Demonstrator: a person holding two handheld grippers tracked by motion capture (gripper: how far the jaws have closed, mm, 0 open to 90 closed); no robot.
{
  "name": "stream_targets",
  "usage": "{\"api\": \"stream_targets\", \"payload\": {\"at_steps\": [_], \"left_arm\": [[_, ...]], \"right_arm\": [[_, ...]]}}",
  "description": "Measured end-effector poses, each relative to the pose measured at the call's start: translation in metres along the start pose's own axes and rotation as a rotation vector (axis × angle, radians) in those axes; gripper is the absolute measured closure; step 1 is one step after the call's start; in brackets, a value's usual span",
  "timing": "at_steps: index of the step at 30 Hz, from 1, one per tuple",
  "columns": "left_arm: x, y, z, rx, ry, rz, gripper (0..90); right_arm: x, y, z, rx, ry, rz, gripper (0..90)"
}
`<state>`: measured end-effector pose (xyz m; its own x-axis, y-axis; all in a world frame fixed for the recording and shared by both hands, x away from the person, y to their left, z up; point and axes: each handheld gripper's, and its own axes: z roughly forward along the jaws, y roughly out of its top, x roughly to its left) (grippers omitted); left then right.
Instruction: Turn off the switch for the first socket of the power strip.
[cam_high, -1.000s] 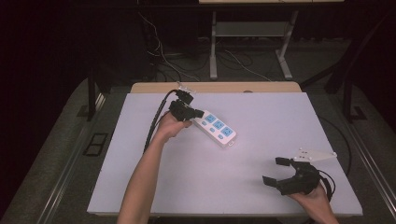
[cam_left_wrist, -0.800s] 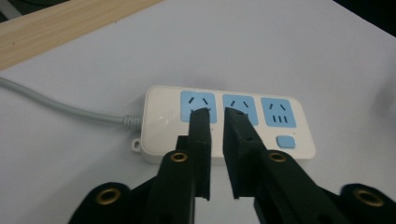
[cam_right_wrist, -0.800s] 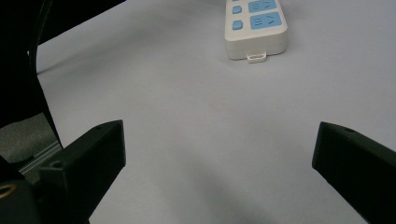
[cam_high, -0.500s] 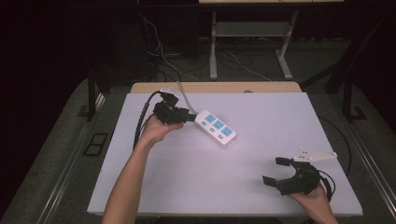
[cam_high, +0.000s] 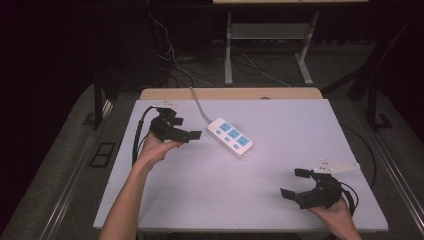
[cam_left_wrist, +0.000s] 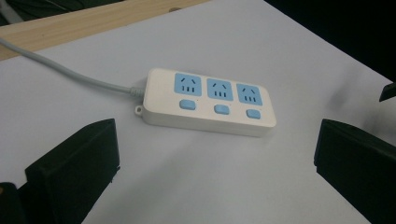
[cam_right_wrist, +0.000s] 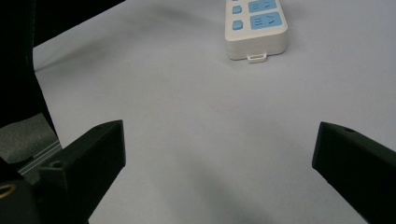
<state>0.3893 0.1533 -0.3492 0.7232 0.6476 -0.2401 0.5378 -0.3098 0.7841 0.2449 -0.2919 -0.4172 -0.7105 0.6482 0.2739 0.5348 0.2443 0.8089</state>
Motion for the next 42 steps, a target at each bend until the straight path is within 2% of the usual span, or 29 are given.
{"api": "stream_targets", "payload": {"at_steps": [13,23,28,36,42], "left_arm": [[-0.012,-0.028,-0.025,-0.084,0.021,-0.002,0.0],[-0.027,-0.065,-0.032,-0.136,0.028,0.001,0.0],[-0.033,-0.086,-0.034,-0.164,0.023,-0.011,0.0],[-0.04,-0.115,-0.033,-0.173,0.02,-0.03,0.0],[-0.048,-0.124,-0.032,-0.151,0.005,-0.013,0.0]], "right_arm": [[0.001,0.0,0.001,0.002,-0.002,-0.002,2.5],[0.003,0.001,0.002,0.003,0.0,0.0,2.5],[0.003,0.0,0.003,0.001,0.001,-0.001,2.5],[0.004,0.0,0.003,0.005,0.002,0.0,2.5],[0.003,0.0,0.003,0.005,0.002,0.003,2.5]]}}
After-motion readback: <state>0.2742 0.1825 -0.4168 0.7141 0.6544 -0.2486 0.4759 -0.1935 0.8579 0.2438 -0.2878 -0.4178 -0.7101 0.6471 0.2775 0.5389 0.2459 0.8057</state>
